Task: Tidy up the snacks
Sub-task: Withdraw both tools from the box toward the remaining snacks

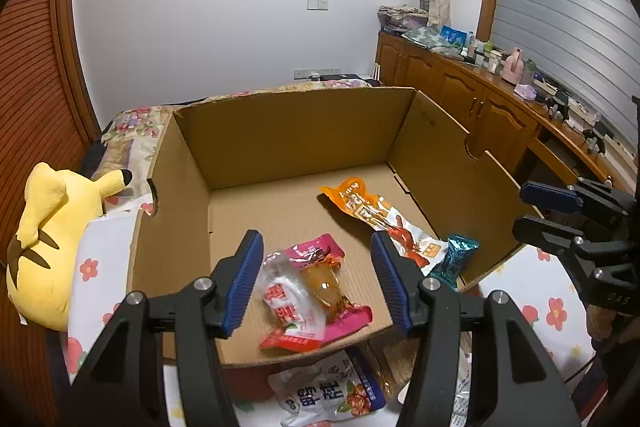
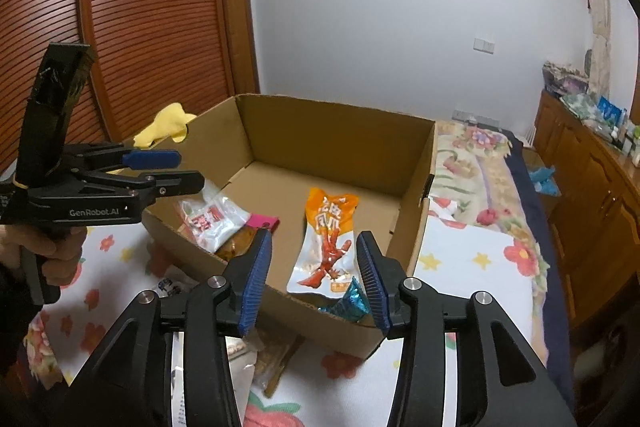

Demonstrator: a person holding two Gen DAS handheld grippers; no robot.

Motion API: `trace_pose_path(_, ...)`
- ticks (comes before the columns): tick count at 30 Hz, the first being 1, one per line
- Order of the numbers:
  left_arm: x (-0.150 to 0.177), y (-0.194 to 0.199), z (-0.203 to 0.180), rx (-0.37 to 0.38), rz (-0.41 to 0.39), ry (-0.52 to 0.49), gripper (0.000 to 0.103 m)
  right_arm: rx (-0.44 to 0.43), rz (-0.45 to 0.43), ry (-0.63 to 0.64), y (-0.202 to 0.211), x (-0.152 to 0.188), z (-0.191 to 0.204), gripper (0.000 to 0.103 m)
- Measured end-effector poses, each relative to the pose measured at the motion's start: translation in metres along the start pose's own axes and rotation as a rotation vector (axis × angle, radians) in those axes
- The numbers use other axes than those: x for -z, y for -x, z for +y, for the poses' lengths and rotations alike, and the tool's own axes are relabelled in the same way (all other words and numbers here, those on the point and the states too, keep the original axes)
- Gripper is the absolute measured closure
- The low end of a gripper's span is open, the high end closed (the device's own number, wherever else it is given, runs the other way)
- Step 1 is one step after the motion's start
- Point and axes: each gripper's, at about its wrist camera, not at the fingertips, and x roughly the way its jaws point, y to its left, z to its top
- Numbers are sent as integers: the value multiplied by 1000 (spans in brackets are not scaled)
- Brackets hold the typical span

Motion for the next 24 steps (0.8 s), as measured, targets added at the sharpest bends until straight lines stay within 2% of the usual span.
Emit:
trace_pose_path(12,25,47,-12,27,-47,-8,47,12,-28,13,48,9,25,48)
trace_pose_path(24,72,74,-26,37,-31,-25,47,-2,12,-16,72,48,52,42)
